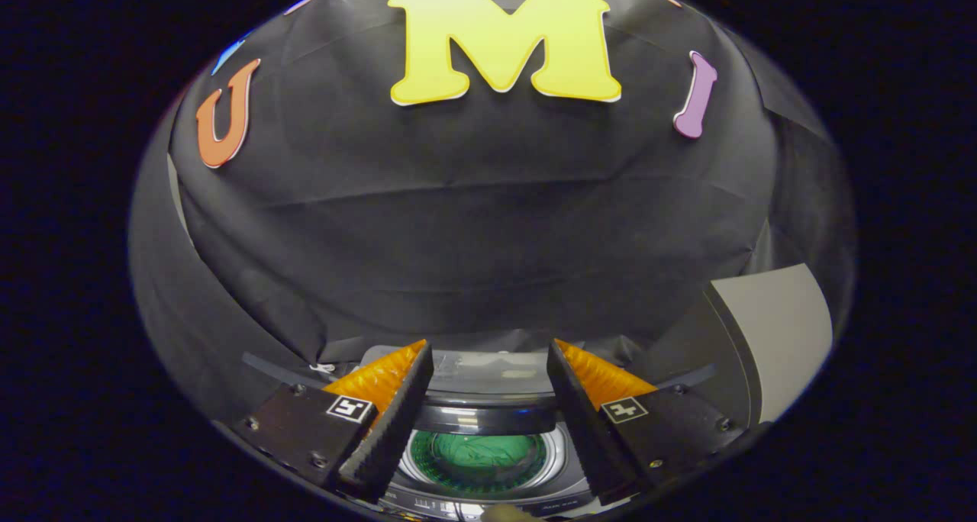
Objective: Put the clothes into the washing machine and then close the washing machine lid.
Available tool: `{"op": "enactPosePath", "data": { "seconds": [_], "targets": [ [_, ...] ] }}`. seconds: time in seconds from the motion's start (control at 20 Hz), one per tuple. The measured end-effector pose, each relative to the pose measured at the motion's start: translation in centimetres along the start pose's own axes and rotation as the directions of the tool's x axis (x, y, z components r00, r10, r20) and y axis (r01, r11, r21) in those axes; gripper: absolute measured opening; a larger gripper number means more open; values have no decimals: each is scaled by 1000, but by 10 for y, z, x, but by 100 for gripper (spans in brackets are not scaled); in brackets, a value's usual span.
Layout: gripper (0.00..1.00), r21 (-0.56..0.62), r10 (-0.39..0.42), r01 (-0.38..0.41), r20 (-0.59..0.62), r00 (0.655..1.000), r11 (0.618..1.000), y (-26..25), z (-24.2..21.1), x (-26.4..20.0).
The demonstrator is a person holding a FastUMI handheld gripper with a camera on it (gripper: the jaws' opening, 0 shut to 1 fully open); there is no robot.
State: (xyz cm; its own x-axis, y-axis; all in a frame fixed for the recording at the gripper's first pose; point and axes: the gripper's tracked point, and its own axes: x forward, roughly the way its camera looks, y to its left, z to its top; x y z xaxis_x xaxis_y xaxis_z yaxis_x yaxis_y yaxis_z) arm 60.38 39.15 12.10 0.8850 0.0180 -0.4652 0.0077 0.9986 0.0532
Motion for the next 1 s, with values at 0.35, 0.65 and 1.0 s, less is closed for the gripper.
{"op": "enactPosePath", "data": {
  "seconds": [0.35,0.65,1.0],
  "targets": [
    [94,-12,16,-17,-60,998,1000,0,-60,-28],
    [95,-44,13,-18,-126,992,999,-4,-127,-47],
    [95,-46,14,-19,-92,996,999,-12,-125,-68]
  ]
}}
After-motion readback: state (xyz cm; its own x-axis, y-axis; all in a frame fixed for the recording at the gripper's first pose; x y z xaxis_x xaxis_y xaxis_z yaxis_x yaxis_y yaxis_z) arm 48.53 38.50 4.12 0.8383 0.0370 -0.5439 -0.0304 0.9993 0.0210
